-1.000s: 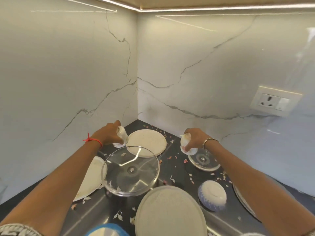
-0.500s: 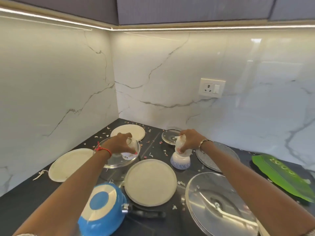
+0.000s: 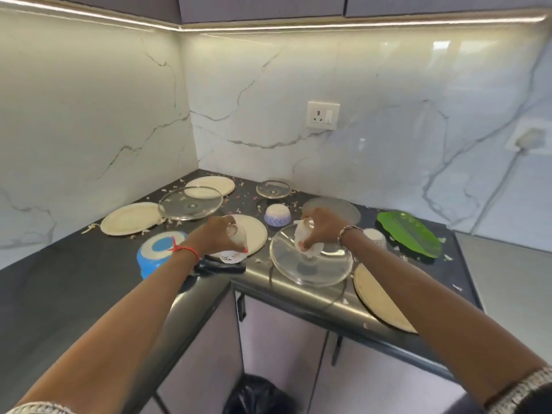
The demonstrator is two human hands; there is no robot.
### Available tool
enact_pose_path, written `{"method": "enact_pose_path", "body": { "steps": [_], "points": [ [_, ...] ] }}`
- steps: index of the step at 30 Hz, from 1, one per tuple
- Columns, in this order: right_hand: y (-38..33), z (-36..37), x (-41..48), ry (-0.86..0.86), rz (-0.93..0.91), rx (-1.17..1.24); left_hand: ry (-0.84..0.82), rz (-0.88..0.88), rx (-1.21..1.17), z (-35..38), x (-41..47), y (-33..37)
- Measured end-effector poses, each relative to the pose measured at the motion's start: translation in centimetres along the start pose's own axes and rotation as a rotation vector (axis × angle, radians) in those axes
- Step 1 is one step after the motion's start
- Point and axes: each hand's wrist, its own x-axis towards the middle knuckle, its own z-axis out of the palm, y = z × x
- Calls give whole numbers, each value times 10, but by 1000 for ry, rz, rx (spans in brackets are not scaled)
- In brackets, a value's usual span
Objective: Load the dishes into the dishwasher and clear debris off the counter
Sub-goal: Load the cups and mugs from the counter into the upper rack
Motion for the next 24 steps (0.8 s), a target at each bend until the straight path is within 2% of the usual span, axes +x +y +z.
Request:
{"method": "enact_pose_path", "body": {
  "steps": [6,10,24],
  "points": [
    [4,17,-81,-62,41,-45,-44,-28,-25,38,-81,35],
    [2,40,-138,-86,86,12,-102,-14,-65,60,-133,52],
    [-12,121,-366,-70,278,167,-239,141,-104,141,-329,92]
  ]
}}
